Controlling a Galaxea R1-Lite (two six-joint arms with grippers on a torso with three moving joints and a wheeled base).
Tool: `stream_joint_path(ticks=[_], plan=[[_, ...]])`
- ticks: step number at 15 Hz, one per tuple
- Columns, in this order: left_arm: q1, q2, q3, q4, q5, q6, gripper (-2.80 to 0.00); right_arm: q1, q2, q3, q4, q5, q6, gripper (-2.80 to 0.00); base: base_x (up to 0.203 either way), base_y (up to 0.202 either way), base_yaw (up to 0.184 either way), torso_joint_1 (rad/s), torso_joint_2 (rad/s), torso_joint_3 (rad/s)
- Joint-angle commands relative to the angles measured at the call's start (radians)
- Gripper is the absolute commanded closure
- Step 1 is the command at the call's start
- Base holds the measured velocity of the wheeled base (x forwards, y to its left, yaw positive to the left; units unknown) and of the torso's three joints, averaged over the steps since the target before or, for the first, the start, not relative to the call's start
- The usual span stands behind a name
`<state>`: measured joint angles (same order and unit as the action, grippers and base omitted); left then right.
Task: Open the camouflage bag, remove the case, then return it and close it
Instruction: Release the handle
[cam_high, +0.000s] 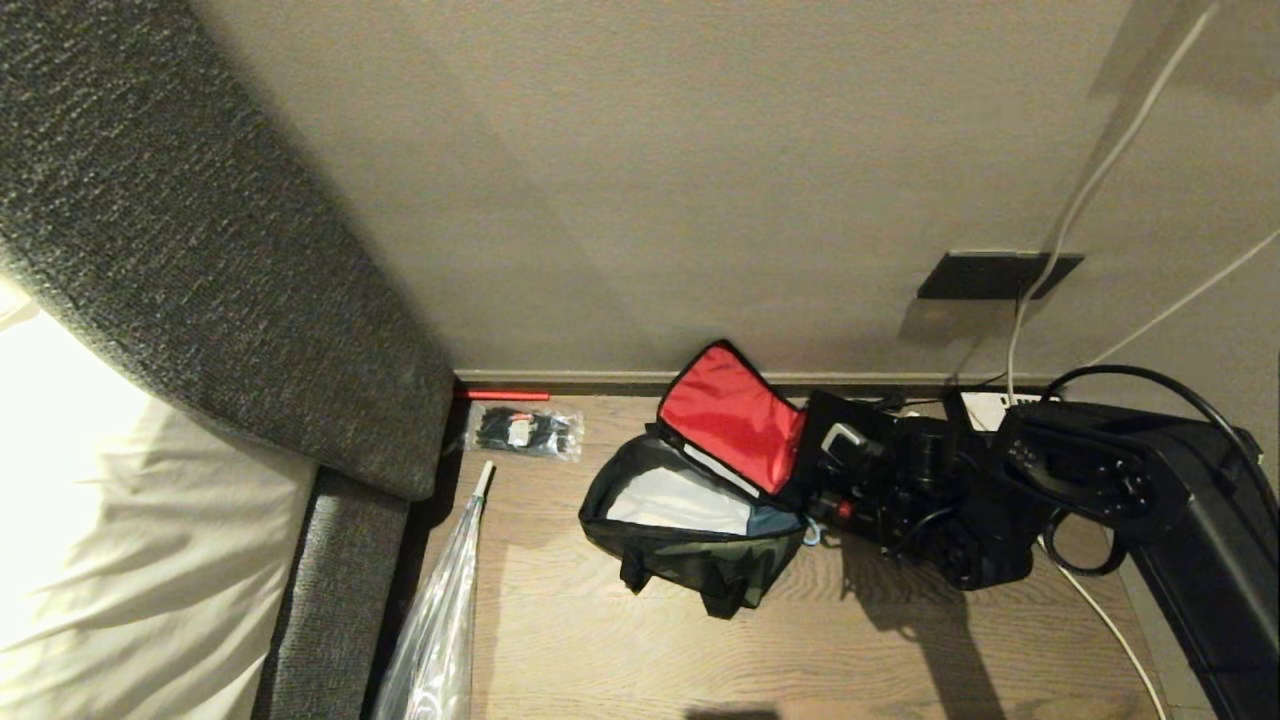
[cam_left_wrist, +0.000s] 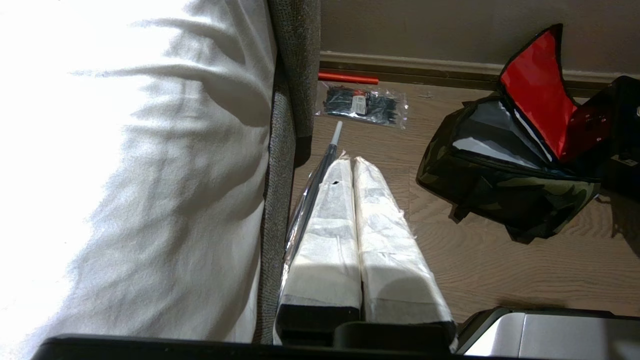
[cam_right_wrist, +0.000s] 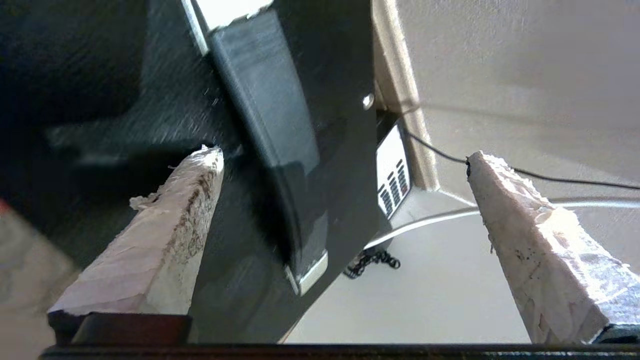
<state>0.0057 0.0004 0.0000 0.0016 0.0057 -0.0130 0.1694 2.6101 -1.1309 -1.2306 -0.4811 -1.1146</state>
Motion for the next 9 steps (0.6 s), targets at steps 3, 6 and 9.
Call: stream_joint_path(ticks=[3, 6, 9], plan=[[0.000, -0.002, 0.003, 0.000, 0.000, -0.001, 0.00, -0.016, 0.013, -0.024, -0.015, -0.004, -0.026, -2.80, 0.000, 0.000, 0.000, 0.000, 0.00, 0.000], [0.000, -0.002, 0.003, 0.000, 0.000, -0.001, 0.00, -0.036, 0.023, -0.061, -0.021, -0.004, -0.090, -2.80, 0.000, 0.000, 0.000, 0.000, 0.00, 0.000], [-0.001, -0.002, 0.002, 0.000, 0.000, -0.001, 0.00, -0.037, 0.050, -0.080, -0.027, -0.005, -0.088, -2.80, 0.000, 0.000, 0.000, 0.000, 0.00, 0.000]])
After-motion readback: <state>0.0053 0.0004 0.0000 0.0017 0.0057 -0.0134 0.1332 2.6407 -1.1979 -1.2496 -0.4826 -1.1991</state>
